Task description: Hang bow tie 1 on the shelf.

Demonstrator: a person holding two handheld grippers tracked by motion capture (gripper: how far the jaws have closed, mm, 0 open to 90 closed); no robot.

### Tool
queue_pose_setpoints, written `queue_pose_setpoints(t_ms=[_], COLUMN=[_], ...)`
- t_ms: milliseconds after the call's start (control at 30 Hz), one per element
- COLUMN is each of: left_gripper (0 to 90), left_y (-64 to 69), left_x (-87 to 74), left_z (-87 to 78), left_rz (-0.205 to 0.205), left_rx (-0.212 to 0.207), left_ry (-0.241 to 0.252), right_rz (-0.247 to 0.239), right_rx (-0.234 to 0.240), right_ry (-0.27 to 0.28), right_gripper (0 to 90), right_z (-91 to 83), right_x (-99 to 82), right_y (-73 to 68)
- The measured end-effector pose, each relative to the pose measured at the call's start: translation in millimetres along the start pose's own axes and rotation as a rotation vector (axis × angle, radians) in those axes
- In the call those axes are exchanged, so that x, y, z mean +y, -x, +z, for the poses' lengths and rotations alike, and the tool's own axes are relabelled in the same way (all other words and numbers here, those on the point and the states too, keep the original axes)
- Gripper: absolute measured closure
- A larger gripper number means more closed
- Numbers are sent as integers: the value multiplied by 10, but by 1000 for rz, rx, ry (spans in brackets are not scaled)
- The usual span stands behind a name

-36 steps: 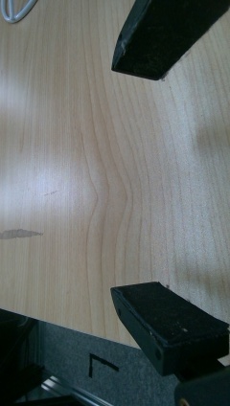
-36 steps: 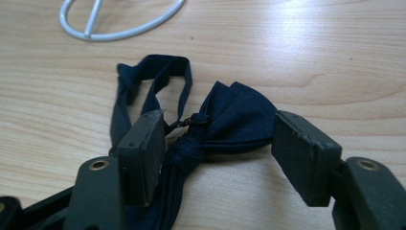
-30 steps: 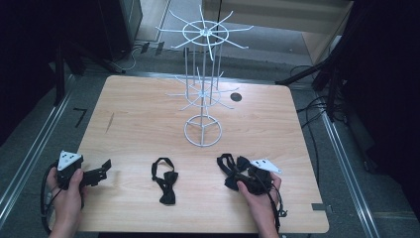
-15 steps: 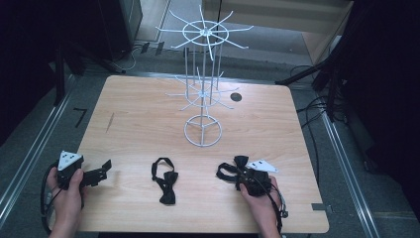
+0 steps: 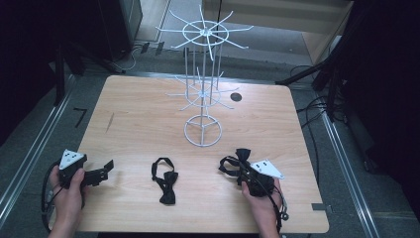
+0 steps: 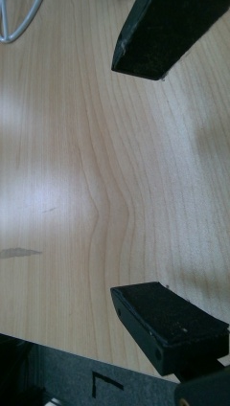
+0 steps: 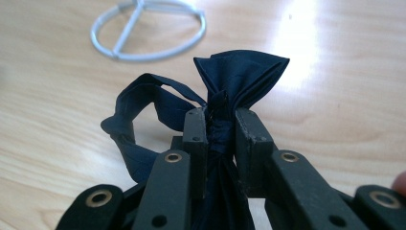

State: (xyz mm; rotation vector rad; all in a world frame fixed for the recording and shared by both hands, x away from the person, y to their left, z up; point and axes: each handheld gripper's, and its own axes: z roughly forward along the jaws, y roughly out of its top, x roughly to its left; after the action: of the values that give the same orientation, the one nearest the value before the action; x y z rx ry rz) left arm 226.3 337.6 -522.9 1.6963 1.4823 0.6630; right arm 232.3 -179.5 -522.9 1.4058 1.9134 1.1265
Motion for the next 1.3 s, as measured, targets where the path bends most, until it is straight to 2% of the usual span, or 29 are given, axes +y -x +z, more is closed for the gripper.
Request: queue_pose_setpoints(t_ms=[33,133,233,400,433,600,633,733,767,1100,1300], left_gripper=[0,0,0,0,0,0,0,0,0,0,0], left_y=[5,9,10,1,2,4,4,4,3,4,4], left_x=[2,5,4,5,6,6,6,7,8,8,8], left_z=[4,6,4,7,9,8,9,14,15,15,15], left_rz=[5,13,15,8,8,11,11,8,7,7,8], left_rx=[-4,-12,-15,-20,-20,-17,-17,-17,-16,-16,-17], left_ry=[5,4,5,4,4,2,2,1,-1,-1,-1], right_rz=[9,16,19,-3,-2,18,35,28,7,15,4], right_rx=[13,27,10,-9,-17,-31,-34,-40,-49,-21,-25], right_ry=[32,54,83,129,152,194,206,212,218,260,296], right_gripper=[773,770,768,767,766,766,765,765,765,765,764], right_z=[-41,-73,-125,-215,-265,-330,-354,-376,-398,-434,-459], right_x=[31,68,151,272,339,442,473,497,521,698,826], right_y=[5,17,30,44,70,139,167,173,165,132,91])
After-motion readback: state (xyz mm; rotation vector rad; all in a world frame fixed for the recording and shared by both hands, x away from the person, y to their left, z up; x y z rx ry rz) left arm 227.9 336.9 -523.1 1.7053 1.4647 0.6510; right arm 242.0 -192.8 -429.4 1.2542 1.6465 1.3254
